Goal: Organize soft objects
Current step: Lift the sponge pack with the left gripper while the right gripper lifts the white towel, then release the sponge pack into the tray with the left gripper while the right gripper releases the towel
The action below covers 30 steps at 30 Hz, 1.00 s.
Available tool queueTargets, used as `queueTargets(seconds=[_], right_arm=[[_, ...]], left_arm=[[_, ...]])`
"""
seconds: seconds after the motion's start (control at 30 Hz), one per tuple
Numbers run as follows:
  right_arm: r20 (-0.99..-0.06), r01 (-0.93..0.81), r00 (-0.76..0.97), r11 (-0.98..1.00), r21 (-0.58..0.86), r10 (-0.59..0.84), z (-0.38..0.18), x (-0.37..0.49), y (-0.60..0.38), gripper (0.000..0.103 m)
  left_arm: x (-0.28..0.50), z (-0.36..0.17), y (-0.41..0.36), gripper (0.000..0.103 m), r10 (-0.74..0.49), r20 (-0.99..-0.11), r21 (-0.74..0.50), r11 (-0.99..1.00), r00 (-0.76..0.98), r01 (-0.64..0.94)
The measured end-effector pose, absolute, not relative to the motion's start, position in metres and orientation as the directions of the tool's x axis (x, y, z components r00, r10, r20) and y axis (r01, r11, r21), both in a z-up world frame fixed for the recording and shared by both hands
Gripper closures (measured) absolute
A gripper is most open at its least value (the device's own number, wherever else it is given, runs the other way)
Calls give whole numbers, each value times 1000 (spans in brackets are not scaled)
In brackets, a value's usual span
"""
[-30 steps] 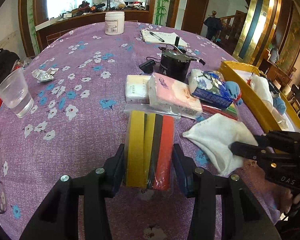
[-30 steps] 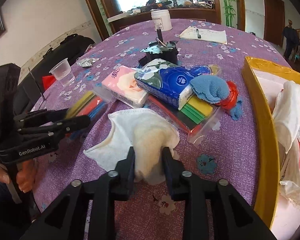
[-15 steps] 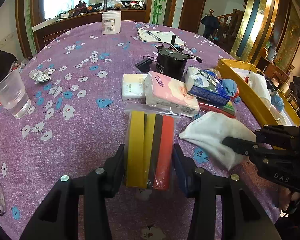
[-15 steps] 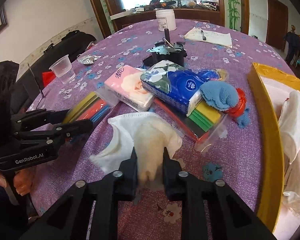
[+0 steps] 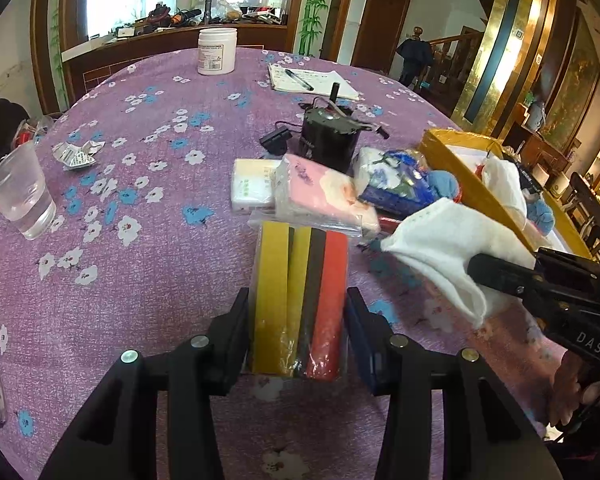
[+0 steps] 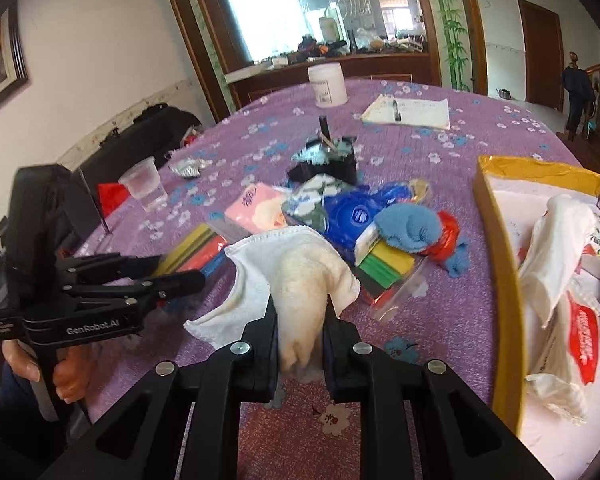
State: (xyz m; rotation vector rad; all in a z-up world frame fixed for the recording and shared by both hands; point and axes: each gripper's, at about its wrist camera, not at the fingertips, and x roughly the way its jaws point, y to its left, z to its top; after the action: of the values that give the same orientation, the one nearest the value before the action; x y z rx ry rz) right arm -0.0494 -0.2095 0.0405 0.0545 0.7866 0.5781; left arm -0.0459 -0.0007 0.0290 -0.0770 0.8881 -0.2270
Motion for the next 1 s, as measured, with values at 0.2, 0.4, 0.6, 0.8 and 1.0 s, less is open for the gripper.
queueTargets(seconds=[0.2, 0.4, 0.6, 0.8, 1.0], right_arm=[[-580, -441, 617, 844, 305, 532, 61, -56, -245, 84], [-529, -358, 692, 870, 340, 491, 74, -61, -299, 84], [-508, -216, 768, 905, 367, 389, 79, -70, -368, 84], [-507, -93, 814, 925, 369, 284, 81, -88, -424, 84], [-546, 24, 818, 937, 350, 183, 76, -91, -464, 84]], left_arm=[[-46, 50, -26, 59, -268, -738, -164, 962, 620, 220], [-41, 67, -72, 59, -326, -731, -166, 937, 600, 307], [-40, 78, -144, 59, -404, -725, -155, 885, 558, 439], [-45, 79, -221, 59, -477, -723, -153, 816, 499, 558], [-49, 64, -281, 59, -489, -746, -133, 775, 452, 618]])
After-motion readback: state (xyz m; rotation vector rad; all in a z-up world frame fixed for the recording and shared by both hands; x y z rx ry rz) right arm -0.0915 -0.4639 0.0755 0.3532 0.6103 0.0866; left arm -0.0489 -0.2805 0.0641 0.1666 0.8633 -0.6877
